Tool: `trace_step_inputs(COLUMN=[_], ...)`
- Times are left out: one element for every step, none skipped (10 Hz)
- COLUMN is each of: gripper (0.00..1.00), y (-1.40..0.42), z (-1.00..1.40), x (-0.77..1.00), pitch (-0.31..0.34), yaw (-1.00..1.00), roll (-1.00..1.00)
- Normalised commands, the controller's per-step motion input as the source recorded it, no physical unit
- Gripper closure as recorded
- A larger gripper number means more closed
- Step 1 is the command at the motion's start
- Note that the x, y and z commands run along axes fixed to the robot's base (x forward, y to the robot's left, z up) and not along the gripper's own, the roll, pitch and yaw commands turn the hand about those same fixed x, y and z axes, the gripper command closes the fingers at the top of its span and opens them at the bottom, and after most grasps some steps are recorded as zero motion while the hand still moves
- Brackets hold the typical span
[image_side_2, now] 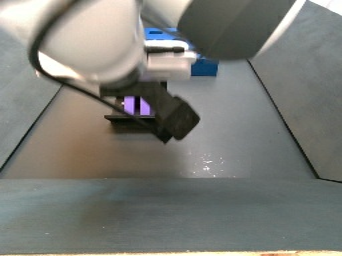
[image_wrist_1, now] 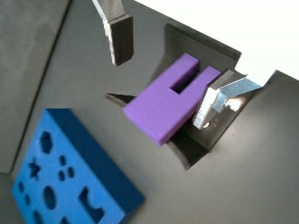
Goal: Pick up the double-square object. Move up. Place the double-square object on the fixture. Regrasp the double-square object. Move to above the board. Insert the double-square object.
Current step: Regrasp the double-square object.
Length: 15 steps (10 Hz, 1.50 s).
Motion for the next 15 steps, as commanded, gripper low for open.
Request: trace_step_inputs(gripper=[0.0, 0.0, 0.0, 0.0, 0.0, 0.0, 0.0, 0.0, 0.0, 0.0, 0.0, 0.0, 0.0, 0.0, 0.0], y=[0.0, 0.0, -1.0, -1.0, -1.0, -1.0, -0.92, -0.76, -0.53, -0.41, -0.15, -0.03, -0.04, -0.04, -0.03], z=[0.61, 0.44, 0.97, 0.9, 0.83, 0.79, 0.62, 0.4, 0.13, 0.06, 0.05, 0.05, 0.02, 0.01, 0.02], x=[-0.03, -0.03, -0.09, -0.09, -0.11, -0.13, -0.12, -0.09, -0.05, -0.04, -0.03, -0.04, -0.03, -0.03, -0.04], pitch=[0.075, 0.083, 0.058, 0.056, 0.044, 0.039, 0.033, 0.032, 0.03, 0.028, 0.027, 0.025, 0.019, 0.016, 0.007], yaw=[0.01, 0.0, 0.03, 0.03, 0.03, 0.03, 0.03, 0.03, 0.03, 0.03, 0.03, 0.03, 0.03, 0.03, 0.03], roll=[0.04, 0.05, 1.0, 1.0, 1.0, 1.0, 1.0, 1.0, 1.0, 1.0, 1.0, 1.0, 1.0, 1.0, 1.0])
